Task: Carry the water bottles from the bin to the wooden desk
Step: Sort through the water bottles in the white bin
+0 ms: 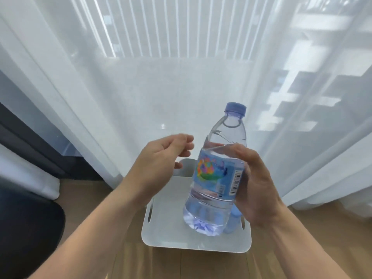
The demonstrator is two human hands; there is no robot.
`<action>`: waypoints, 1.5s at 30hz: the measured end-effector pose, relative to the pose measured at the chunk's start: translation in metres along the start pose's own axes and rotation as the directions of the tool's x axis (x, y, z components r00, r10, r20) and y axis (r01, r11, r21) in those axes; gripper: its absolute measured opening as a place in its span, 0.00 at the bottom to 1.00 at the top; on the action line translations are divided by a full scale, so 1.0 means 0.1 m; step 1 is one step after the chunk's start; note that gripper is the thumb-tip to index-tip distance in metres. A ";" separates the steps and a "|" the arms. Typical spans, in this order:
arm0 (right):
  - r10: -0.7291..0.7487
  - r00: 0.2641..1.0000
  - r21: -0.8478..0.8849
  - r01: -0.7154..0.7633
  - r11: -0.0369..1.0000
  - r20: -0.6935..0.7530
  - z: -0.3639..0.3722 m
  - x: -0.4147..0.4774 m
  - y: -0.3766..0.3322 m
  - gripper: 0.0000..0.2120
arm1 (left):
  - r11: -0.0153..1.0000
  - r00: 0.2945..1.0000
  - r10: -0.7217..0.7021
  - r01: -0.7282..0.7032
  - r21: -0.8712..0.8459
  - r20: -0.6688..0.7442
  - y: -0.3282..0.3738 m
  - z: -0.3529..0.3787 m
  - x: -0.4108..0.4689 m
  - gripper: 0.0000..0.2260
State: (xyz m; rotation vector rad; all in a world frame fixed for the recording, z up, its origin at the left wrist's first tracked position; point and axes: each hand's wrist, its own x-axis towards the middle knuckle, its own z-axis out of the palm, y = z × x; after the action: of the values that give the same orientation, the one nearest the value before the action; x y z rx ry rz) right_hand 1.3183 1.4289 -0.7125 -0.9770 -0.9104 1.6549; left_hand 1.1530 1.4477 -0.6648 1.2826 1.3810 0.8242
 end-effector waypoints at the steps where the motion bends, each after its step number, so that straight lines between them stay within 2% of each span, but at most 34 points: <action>1: -0.009 1.000 0.078 0.007 0.997 0.015 -0.02 -0.01 -0.04 0.33 | 0.998 0.994 -0.063 0.064 -0.015 0.094 -0.05 0.03 -0.03 0.15; 3: -0.009 0.999 0.182 0.000 0.983 0.045 -0.05 -0.01 -0.10 0.34 | 0.989 0.947 -0.123 0.141 -0.040 0.298 -0.09 0.08 -0.11 0.15; 5: 0.008 0.998 0.204 -0.020 0.979 0.062 -0.07 -0.04 -0.11 0.32 | 0.990 0.925 -0.088 0.122 -0.069 0.370 -0.09 0.11 -0.17 0.14; 9: -0.022 0.993 0.237 -0.006 0.972 0.114 -0.06 -0.07 -0.14 0.28 | 0.990 0.962 -0.059 0.090 -0.108 0.266 -0.09 0.11 -0.17 0.13; 12: -0.128 0.985 0.287 0.090 0.954 0.116 -0.06 -0.09 -0.19 0.11 | 0.992 0.988 -0.039 0.056 -0.116 0.149 -0.08 0.10 -0.16 0.08; 13: -0.132 0.982 0.297 0.087 0.951 0.134 -0.05 -0.09 -0.20 0.09 | 0.995 0.990 -0.020 0.034 -0.097 0.143 -0.08 0.10 -0.16 0.07; 14: -0.116 0.981 0.296 0.065 0.953 0.158 -0.05 -0.09 -0.20 0.12 | 0.997 0.988 -0.005 0.018 -0.081 0.151 -0.08 0.11 -0.17 0.08; 17: -0.023 0.993 0.225 -0.004 0.974 0.115 -0.06 -0.06 -0.18 0.31 | 0.996 0.982 0.015 0.001 -0.085 0.187 -0.06 0.11 -0.18 0.12; 19: -0.021 0.997 0.189 0.006 0.982 0.076 -0.05 -0.05 -0.21 0.36 | 0.994 0.975 0.034 -0.011 -0.105 0.218 -0.06 0.10 -0.18 0.15; 23: -0.076 0.996 0.161 0.082 0.984 -0.038 -0.04 -0.07 -0.30 0.26 | 0.988 0.982 0.059 -0.032 -0.150 0.179 -0.07 0.09 -0.17 0.15; 26: -0.076 0.993 0.124 0.087 0.989 -0.089 -0.04 -0.08 -0.32 0.23 | 0.990 0.994 0.044 -0.030 -0.139 0.103 -0.10 0.09 -0.13 0.07; 31: -0.079 0.990 0.054 0.086 0.995 -0.113 -0.07 -0.08 -0.33 0.13 | 0.996 1.000 -0.008 0.007 -0.094 -0.007 -0.18 0.10 0.00 0.05; 34: -0.083 0.993 0.024 0.085 0.996 -0.088 -0.07 -0.11 -0.35 0.13 | 0.996 0.997 -0.067 0.064 -0.061 -0.047 -0.28 0.11 0.06 0.05; 36: -0.140 0.982 -0.091 0.129 0.987 -0.124 -0.08 -0.14 -0.38 0.18 | 0.997 0.992 -0.074 0.075 0.010 -0.106 -0.33 0.05 0.11 0.06; 37: -0.185 0.972 -0.157 0.161 0.974 -0.146 -0.09 -0.15 -0.40 0.20 | 0.992 0.985 -0.056 0.073 0.100 -0.161 -0.37 -0.02 0.14 0.06; 38: -0.233 0.959 -0.217 0.196 0.956 -0.161 -0.09 -0.17 -0.42 0.20 | 0.964 0.975 -0.006 0.064 0.257 -0.221 -0.42 -0.11 0.18 0.05; 39: -0.276 0.945 -0.268 0.223 0.937 -0.176 -0.09 -0.19 -0.44 0.19 | 0.886 0.965 0.063 0.063 0.460 -0.253 -0.48 -0.21 0.23 0.05; 41: -0.330 0.919 -0.358 0.241 0.902 -0.215 -0.07 -0.21 -0.45 0.16 | 0.651 0.963 0.128 0.099 0.753 -0.238 -0.65 -0.35 0.29 0.06; 45: -0.378 0.873 -0.463 0.210 0.861 -0.308 -0.07 -0.18 -0.39 0.22 | 0.410 0.994 0.075 0.042 0.911 -0.080 -1.14 -0.26 0.34 0.10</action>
State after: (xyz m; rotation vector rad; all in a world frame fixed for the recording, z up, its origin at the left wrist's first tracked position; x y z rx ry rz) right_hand 1.3423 1.4222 -0.6763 -1.3212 -1.0964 0.9629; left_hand 1.1021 1.4625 -0.7739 2.1037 2.0325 0.0270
